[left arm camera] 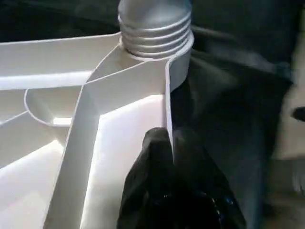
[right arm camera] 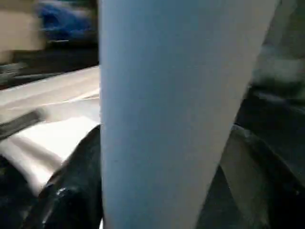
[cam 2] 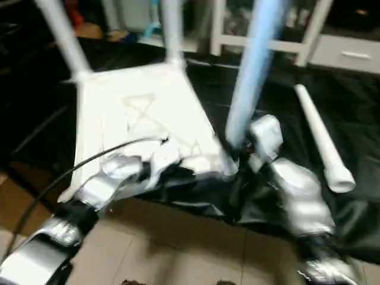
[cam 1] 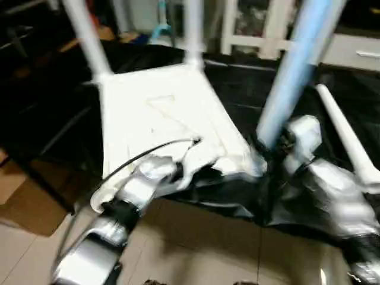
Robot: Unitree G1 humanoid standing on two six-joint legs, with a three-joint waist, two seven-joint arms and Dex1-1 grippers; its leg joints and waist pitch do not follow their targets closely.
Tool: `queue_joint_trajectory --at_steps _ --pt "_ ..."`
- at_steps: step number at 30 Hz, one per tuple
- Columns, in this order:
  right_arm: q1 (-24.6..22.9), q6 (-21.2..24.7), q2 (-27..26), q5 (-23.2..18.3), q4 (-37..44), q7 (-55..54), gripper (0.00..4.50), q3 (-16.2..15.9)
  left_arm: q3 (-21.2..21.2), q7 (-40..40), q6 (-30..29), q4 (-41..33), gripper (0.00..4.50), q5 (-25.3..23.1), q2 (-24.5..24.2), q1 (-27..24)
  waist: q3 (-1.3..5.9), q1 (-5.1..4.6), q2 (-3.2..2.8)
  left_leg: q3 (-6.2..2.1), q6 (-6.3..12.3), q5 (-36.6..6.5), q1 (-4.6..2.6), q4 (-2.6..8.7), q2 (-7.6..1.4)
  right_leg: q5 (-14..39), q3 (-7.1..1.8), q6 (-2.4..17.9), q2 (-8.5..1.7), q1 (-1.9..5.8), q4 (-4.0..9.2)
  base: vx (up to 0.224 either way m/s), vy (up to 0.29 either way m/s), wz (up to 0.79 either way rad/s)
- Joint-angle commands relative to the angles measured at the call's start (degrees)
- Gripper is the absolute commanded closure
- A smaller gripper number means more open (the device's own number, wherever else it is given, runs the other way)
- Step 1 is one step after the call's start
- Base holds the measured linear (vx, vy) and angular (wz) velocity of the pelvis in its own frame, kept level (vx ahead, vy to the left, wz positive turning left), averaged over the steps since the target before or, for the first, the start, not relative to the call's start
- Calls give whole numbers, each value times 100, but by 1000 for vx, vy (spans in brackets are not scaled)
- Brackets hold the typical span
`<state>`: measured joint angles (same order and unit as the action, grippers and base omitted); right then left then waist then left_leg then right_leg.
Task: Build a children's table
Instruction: Rotate leg to tighten
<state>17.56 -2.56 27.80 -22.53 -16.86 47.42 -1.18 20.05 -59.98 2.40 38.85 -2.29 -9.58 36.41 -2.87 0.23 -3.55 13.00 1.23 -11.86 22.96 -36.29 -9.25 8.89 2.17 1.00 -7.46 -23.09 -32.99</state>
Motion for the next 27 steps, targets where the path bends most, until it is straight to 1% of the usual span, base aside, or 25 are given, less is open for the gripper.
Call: queue_joint_trajectory --at_steps 1,3,4,5,6,7,8,9,10,13,15,16,18,21,22,24,26,27 --pt "-186 214 346 -117 148 561 111 -51 51 -361 226 -260 450 278 -8 -107 391 -20 140 -207 482 -1566 -275 583 -400 1346 -77 1243 -80 130 320 0 0 0" --pt "-240 285 435 -162 161 705 111 -55 64 -448 215 -286 450 291 -40 -125 385 -14 154 -199 382 -1671 -265 593 -393 1439 -91 1210 -95 133 332 0 0 0" --pt "-311 425 571 -250 154 952 111 -55 70 -545 203 -317 450 293 -73 -145 376 -28 160 -209 353 -1708 -226 604 -385 1541 -96 1170 -107 145 340 0 0 0" --pt "-373 593 684 -337 176 1186 111 -63 60 -599 181 -357 450 309 -82 -162 378 -34 170 -214 351 -1736 -214 602 -374 1619 -92 1147 -110 159 346 0 0 0" --pt "-408 656 752 -360 194 1316 111 -83 49 -616 161 -385 450 319 -82 -173 370 -7 175 -208 330 -1798 -240 601 -383 1778 -105 1103 -126 133 376 0 0 0" --pt "-446 733 821 -372 240 1435 111 -102 45 -628 166 -427 450 320 -92 -187 370 -15 180 -218 328 -1789 -218 601 -386 1781 -107 1099 -132 148 368 0 0 0" --pt "-463 771 854 -375 267 1489 111 -112 44 -636 169 -448 450 320 -99 -194 374 -23 184 -235 345 -1702 -171 608 -385 1770 -101 1065 -143 171 357 0 0 0" --pt "-485 837 914 -370 305 1592 111 -126 38 -650 172 -455 450 319 -102 -191 375 -28 195 -231 355 -1703 -174 606 -384 1801 -98 1050 -139 162 363 0 0 0" --pt "-494 878 952 -375 319 1662 111 -120 34 -641 187 -439 450 305 -101 -177 374 -21 191 -226 359 -1712 -191 598 -385 1863 -100 1036 -141 142 373 0 0 0" --pt "-464 933 1008 -407 299 1751 111 -72 25 -654 195 -409 450 298 -104 -158 378 -20 194 -229 362 -1643 -181 595 -385 1870 -97 1017 -142 141 374 0 0 0" --pt "-410 943 984 -418 250 1740 144 -31 30 -682 203 -404 450 286 -114 -159 381 -15 183 -228 363 -1582 -190 598 -389 1780 -96 1039 -135 131 369 0 0 0" --pt "-388 959 972 -423 232 1749 144 -25 32 -705 194 -408 450 286 -115 -163 378 -14 167 -232 377 -1557 -179 601 -387 1726 -95 1053 -136 140 361 0 0 0" --pt "-347 1011 928 -450 219 1794 147 -16 41 -727 177 -437 450 283 -110 -182 385 -12 174 -228 395 -1536 -185 596 -389 1669 -94 1072 -136 142 358 0 0 0" --pt "-247 1119 789 -490 193 1848 186 62 66 -777 125 -499 450 280 -106 -219 393 -6 177 -225 424 -1474 -175 591 -390 1599 -88 1105 -135 147 342 0 0 0" --pt "-218 1067 769 -461 147 1822 191 95 66 -773 132 -497 450 269 -111 -219 397 -4 184 -221 425 -1448 -177 588 -389 1587 -87 1117 -136 149 340 0 0 0" --pt "-204 1019 766 -437 115 1804 198 108 66 -773 135 -495 450 264 -115 -220 394 0 176 -221 417 -1440 -181 591 -392 1594 -88 1119 -136 142 340 0 0 0" --pt "-201 1017 783 -448 88 1820 227 113 64 -780 133 -487 450 254 -131 -221 391 2 178 -221 372 -1490 -184 596 -391 1655 -88 1102 -136 142 346 0 0 0" --pt "-222 1002 803 -440 81 1819 234 116 68 -789 134 -495 450 242 -149 -233 393 2 176 -221 366 -1486 -189 595 -393 1645 -90 1103 -138 140 345 0 0 0"
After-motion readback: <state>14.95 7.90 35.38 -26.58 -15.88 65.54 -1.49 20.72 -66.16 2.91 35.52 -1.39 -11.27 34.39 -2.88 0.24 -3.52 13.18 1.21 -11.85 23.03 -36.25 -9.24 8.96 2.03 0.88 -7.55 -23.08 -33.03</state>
